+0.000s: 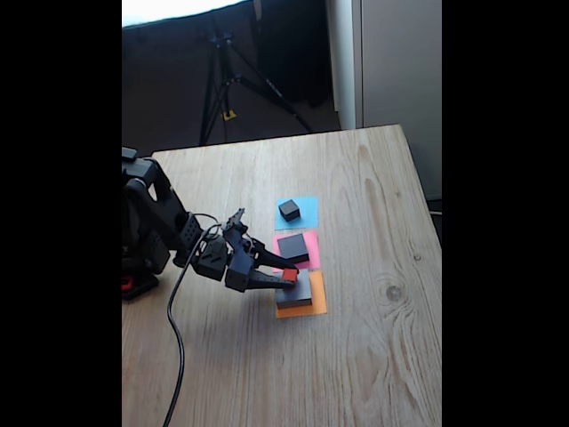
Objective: Tower of hanoi
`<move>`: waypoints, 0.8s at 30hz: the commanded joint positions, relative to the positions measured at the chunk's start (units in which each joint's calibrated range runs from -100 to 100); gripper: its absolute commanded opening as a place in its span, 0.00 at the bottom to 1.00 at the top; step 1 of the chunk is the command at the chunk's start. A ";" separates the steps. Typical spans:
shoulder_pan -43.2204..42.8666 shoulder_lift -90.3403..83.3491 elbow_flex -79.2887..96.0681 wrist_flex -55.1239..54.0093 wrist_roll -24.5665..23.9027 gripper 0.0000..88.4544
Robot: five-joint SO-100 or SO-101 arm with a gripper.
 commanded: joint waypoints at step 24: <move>-0.31 -8.32 -0.74 5.25 0.87 0.21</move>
